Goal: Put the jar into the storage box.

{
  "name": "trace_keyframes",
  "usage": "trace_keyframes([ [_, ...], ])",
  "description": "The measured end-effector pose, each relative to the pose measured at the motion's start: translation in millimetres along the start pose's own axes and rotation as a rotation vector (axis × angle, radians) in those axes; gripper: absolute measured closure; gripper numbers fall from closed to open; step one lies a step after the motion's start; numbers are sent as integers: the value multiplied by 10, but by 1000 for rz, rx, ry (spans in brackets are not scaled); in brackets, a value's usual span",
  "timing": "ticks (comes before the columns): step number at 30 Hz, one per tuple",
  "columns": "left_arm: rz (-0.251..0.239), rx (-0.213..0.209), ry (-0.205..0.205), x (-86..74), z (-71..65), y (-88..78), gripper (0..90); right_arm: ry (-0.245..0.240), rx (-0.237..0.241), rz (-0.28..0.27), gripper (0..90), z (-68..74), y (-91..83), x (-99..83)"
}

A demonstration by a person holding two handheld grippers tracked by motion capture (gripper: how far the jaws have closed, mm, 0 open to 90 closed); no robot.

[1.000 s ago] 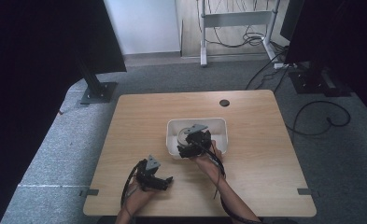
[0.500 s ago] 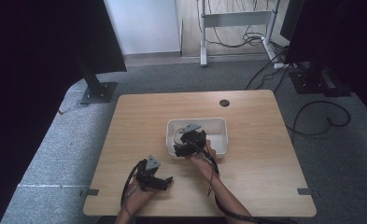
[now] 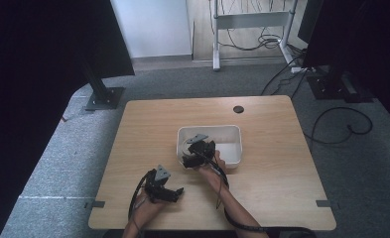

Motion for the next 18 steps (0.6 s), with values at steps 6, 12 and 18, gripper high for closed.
trace_keyframes([
  [6, 0, 0, -1, 0, -1, 0, 0, 24, 8, -2, 94, -18, 3, -6],
  [12, 0, 0, -1, 0, -1, 0, 0, 21, 15, 6, 93, -23, 1, -7],
  [18, 0, 0, -1, 0, -1, 0, 0, 17, 26, 12, 62, -26, -6, -7],
])
Point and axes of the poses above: each handheld gripper's, and its own axes: y roughly forward along the jaws, x roughly out of its top, z roughly to its left, the point moved 6 cm from there along y, roughly forward along the jaws, and after that the axes turned 2 degrees about -x, right-handed, at the moved point
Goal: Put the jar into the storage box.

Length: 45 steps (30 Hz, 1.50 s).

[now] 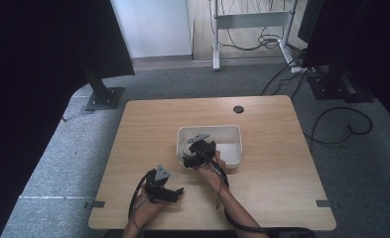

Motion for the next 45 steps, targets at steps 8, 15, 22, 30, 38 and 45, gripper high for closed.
trace_keyframes([
  [8, 0, 0, 0, 0, 0, 0, 0, -21, 27, 2, 29, 5, -78, 16],
  [15, 0, 0, 0, 0, 0, 0, 0, -38, 32, -6, 24, 2, -159, 15],
  [22, 0, 0, 0, 0, 0, 0, 0, -49, 35, -28, 28, -7, -267, 35],
  [30, 1, 0, 1, 0, 1, 0, 0, -64, 44, -39, 37, -23, -382, 21],
  [38, -1, 0, 0, 1, -1, 1, 0, -79, 43, -53, 40, -52, -514, 17],
  [45, 2, 0, 2, 0, 1, -1, 0, -99, 42, -54, 41, -68, -600, -14],
])
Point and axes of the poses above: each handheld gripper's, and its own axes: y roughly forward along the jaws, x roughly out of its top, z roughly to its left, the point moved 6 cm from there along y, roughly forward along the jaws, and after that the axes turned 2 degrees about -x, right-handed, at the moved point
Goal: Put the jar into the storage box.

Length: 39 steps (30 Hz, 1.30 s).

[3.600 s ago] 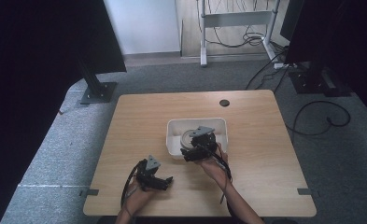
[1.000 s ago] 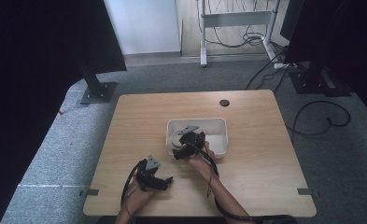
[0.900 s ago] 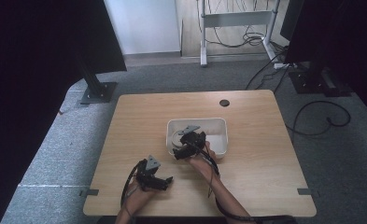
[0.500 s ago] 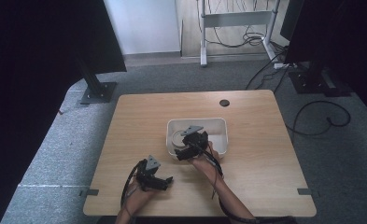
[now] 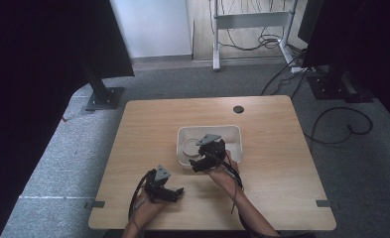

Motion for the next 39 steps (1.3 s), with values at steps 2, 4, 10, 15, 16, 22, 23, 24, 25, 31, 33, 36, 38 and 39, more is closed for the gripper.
trace_keyframes([
  [2, -1, 0, 0, 0, 0, 0, 0, -1, -1, 1, 41, -9, -22, -15],
  [4, -2, 0, -2, 1, -1, 1, 0, -2, 0, 0, 41, -18, -39, -28],
  [10, -3, 0, -3, 1, -2, 2, 0, -16, 9, -5, 40, -34, -103, -70],
  [15, 0, 0, 0, 0, 0, 0, 0, -34, 13, -11, 36, -30, -164, -92],
  [16, -2, 0, -2, 1, -1, 1, 0, -38, 15, -13, 36, -28, -178, -94],
  [22, -1, 0, -1, 1, -1, 1, 0, -58, 20, -24, 36, -24, -257, -113],
  [23, -1, 0, -1, 1, -1, 1, 0, -63, 20, -25, 36, -26, -266, -116],
  [24, -1, 0, -1, 0, -1, 0, 0, -64, 19, -23, 36, -28, -283, -124],
  [25, -1, 0, -2, 1, -1, 1, 0, -67, 18, -24, 37, -31, -294, -130],
  [31, -2, 0, -2, 1, -1, 1, 0, -65, 19, -24, 37, -63, -366, -190],
  [33, -2, 0, -2, 1, -1, 1, 0, -62, 22, -23, 37, -75, -387, -218],
  [36, -2, 0, -2, 1, -1, 1, 0, -59, 22, -23, 36, -94, -420, -257],
  [38, -2, 1, 0, 1, 0, 1, 0, -58, 23, -25, 37, -103, -442, -279],
  [39, -2, 1, 0, 1, 0, 1, 0, -57, 22, -26, 37, -108, -454, -290],
])
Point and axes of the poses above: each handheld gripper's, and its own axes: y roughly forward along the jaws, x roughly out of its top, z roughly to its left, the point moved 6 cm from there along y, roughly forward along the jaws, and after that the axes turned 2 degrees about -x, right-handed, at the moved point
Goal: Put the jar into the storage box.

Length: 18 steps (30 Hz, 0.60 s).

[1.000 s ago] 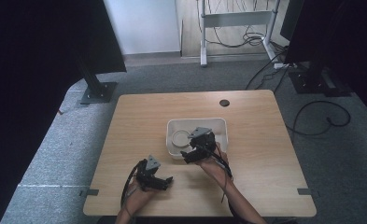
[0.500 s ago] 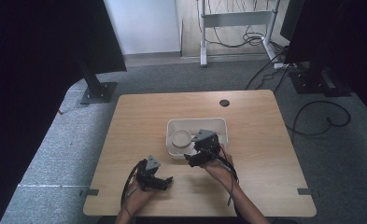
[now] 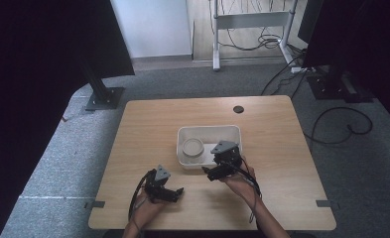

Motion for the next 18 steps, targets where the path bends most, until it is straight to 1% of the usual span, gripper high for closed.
trace_keyframes([
  [18, -2, 0, -3, 1, -2, 1, 0, 27, -19, -23, 37, -95, -219, -210],
])
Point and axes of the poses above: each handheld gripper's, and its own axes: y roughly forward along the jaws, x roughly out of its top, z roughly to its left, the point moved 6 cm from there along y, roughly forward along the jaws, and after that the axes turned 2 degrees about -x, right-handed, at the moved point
